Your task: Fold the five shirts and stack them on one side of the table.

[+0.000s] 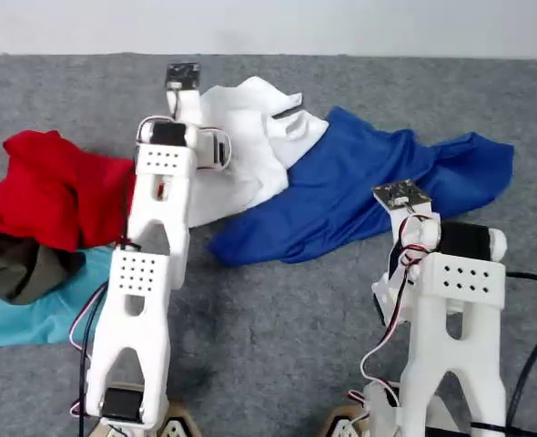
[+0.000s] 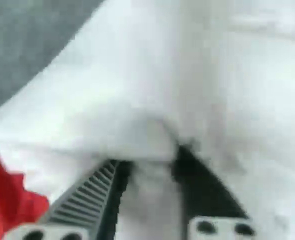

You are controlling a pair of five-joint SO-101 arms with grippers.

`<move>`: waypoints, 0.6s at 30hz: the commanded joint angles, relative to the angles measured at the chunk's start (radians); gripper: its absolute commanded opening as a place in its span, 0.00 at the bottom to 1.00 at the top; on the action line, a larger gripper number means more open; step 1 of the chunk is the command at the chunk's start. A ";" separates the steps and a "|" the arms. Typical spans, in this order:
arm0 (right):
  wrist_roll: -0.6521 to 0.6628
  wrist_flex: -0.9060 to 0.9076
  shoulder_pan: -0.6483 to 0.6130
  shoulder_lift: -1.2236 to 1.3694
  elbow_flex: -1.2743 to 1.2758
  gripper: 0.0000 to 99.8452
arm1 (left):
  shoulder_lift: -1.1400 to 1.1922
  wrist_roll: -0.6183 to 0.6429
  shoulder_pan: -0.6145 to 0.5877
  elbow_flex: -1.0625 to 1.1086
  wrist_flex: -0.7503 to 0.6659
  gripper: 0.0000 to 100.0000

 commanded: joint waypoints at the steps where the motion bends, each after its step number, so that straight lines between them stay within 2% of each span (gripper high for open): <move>1: 0.014 0.036 -0.010 -0.002 0.026 0.33 | 0.063 -0.110 -0.012 -0.231 0.014 0.02; 4: 0.014 0.033 -0.008 -0.002 0.046 0.33 | 0.058 -0.158 -0.035 -0.398 0.081 0.01; 6: 0.014 0.033 -0.008 -0.002 0.046 0.33 | -0.014 -0.213 -0.066 -0.377 0.121 0.01; 9: 0.014 0.033 -0.010 -0.004 0.046 0.33 | -0.152 -0.261 -0.164 -0.380 0.190 0.01; 18: 0.014 0.033 -0.013 -0.004 0.048 0.33 | -0.493 -0.264 -0.543 -0.378 0.212 0.01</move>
